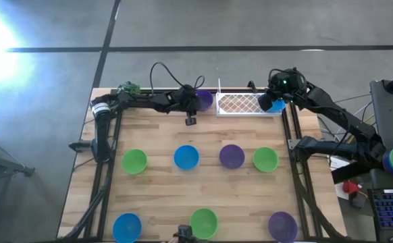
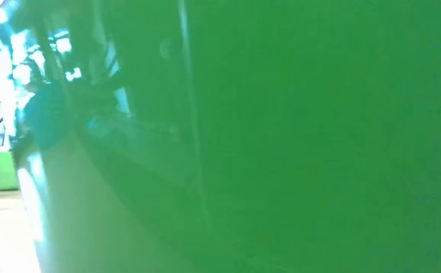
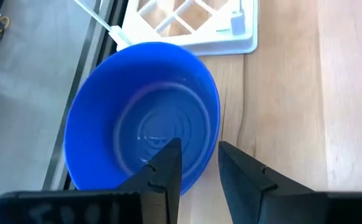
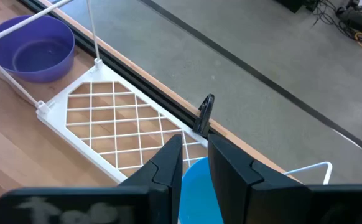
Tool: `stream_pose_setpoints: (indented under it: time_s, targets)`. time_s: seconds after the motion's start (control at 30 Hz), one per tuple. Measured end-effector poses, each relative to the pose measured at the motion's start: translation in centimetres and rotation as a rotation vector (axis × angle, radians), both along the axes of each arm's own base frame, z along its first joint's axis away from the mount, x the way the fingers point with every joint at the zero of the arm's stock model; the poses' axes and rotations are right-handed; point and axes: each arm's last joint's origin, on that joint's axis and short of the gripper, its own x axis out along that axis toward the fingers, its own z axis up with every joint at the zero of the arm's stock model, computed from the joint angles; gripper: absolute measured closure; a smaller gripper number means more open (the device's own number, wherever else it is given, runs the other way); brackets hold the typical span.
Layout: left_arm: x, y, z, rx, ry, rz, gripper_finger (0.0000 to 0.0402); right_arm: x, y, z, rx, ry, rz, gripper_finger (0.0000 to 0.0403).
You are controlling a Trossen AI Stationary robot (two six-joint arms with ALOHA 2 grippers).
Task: Pick & Place Mini bowls
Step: Put the top violet bowl on the shelf
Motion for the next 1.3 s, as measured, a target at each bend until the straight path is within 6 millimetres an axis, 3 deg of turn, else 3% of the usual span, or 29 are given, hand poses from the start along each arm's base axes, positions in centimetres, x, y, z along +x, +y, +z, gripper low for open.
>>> stream_pose_setpoints:
  time_s: [0.47,0.8,0.9,1.07,1.3]
  targets:
    - [-0.3,-0.1,-0.3,-0.033,0.034,-0.010,0.0299,0.0,0.0,0.0,-0.003,-0.005,-0.002,0.0328]
    - [0.1,0.2,-2.3,-0.047,0.076,-0.014,0.0300,0.0,0.0,0.0,-0.004,-0.005,0.000,0.0328]
    - [0.1,0.2,-2.3,-0.031,0.081,-0.009,0.0318,0.0,0.0,0.0,-0.004,-0.005,-0.001,0.0328]
    - [0.0,0.2,-2.2,-0.017,0.096,0.001,0.0390,0.0,0.0,0.0,-0.002,-0.008,-0.004,0.0328]
    - [0.0,-1.0,-1.2,0.075,0.174,0.010,0.0400,0.2,0.1,0.0,0.027,-0.030,0.056,0.0328]
